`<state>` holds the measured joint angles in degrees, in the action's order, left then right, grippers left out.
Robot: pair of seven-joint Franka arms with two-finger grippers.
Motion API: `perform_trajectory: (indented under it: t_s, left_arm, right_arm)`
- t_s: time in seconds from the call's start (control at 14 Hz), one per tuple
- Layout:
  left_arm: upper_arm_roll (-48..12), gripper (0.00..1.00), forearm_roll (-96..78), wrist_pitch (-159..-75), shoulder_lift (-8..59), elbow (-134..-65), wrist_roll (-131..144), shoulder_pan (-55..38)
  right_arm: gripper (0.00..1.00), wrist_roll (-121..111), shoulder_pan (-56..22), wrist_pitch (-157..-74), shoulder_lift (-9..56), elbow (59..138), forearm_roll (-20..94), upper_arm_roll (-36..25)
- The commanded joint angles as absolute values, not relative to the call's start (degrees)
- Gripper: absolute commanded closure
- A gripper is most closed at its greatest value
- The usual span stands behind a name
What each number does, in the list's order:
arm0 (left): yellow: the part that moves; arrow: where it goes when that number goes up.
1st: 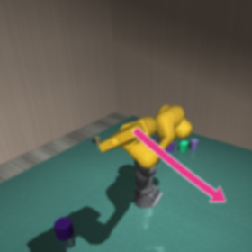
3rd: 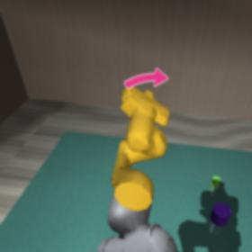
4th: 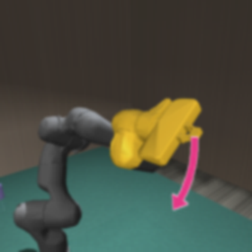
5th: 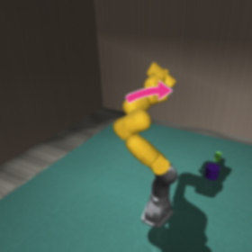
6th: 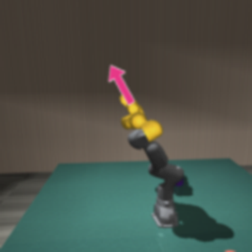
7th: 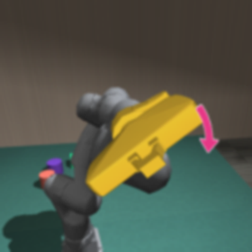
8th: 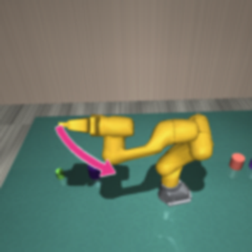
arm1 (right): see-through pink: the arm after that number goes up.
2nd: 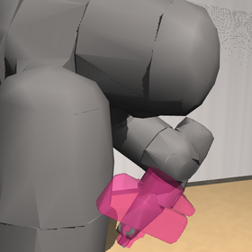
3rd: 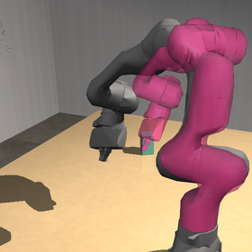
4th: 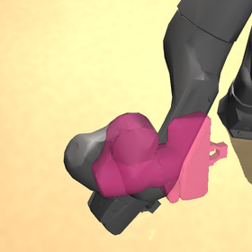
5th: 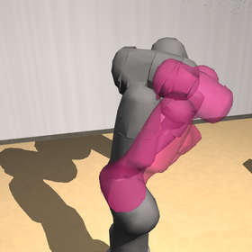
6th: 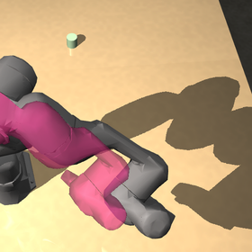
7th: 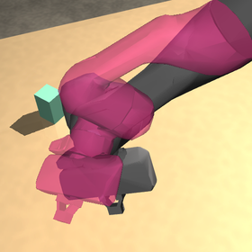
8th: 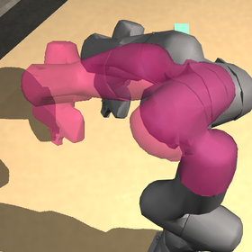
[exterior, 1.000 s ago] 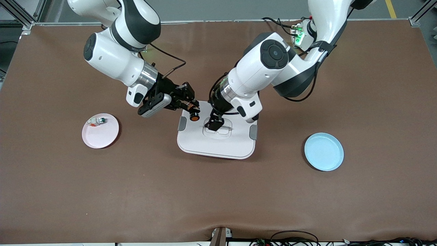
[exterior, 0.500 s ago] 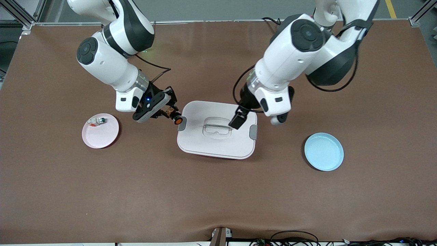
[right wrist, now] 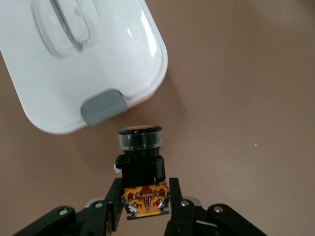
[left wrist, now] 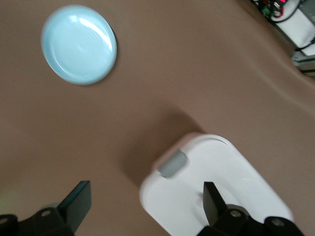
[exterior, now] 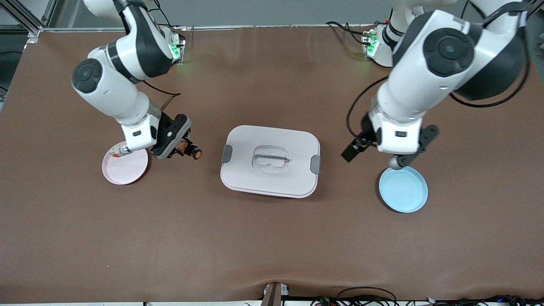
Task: Transfer orange switch to right arm and place
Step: 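Open the left gripper and withdraw while the right gripper carries the switch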
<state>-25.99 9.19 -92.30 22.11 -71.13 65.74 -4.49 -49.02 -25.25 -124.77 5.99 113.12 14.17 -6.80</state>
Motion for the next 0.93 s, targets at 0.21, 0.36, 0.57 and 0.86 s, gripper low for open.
perform_trajectory:
  t_s: [0.21, 0.36, 0.57, 0.86]
  left_arm:
    - [-26.4, 0.0, 14.3, -84.0, 17.2, -73.3, 44.2, 2.9]
    - [-26.5, 0.0, 14.3, -83.5, 15.3, -75.2, 40.0, 6.0]
    - [-26.5, 0.0, 14.2, -83.1, 12.9, -78.3, 36.4, 8.9]
    - [-26.5, 0.0, 14.2, -83.1, 12.8, -78.5, 29.7, 11.8]
  right_arm:
    - [1.0, -72.7, -16.8, -124.5, 4.0, 120.4, 11.2, -6.1]
    - [1.0, -77.1, -14.3, -125.0, 3.3, 123.0, 9.7, -6.1]
    - [1.0, -83.9, -11.2, -125.4, 3.2, 125.5, 8.7, -6.1]
    - [1.0, -85.3, -8.2, -129.0, 1.9, 130.9, 5.2, -6.1]
